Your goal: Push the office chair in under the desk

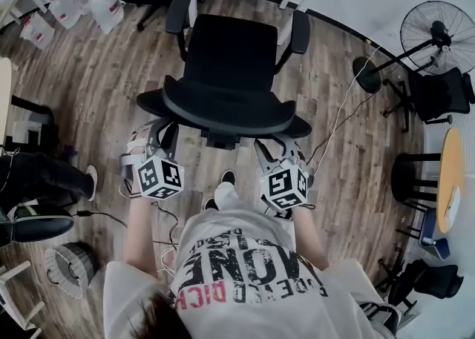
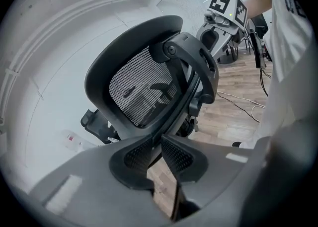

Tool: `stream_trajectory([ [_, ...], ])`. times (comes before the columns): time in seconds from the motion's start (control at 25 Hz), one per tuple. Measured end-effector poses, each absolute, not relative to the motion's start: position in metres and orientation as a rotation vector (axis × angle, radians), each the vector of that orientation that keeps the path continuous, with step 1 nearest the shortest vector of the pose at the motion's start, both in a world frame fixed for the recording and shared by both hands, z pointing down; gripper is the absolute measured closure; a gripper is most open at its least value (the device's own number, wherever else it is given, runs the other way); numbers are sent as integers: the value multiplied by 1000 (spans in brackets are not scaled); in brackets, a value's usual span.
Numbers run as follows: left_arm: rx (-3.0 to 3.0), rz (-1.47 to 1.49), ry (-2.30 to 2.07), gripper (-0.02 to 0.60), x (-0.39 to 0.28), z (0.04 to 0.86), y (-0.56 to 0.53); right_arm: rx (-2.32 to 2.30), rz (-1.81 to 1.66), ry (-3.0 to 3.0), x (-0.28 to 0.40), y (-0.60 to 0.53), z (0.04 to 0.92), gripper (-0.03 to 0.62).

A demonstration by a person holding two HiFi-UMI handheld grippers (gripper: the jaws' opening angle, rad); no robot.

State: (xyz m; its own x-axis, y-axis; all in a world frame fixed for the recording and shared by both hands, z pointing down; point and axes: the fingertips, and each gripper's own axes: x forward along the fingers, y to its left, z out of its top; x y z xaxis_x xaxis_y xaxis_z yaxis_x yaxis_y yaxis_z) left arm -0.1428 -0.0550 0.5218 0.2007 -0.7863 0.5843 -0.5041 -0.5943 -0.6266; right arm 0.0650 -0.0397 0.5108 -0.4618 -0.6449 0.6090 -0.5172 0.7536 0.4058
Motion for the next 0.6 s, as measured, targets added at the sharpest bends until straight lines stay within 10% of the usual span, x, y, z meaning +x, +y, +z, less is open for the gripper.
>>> stream_trajectory([
  [0.6, -2152, -1378, 1310, 546, -149, 517, -94, 815, -214, -2215, 57, -75, 503, 479],
])
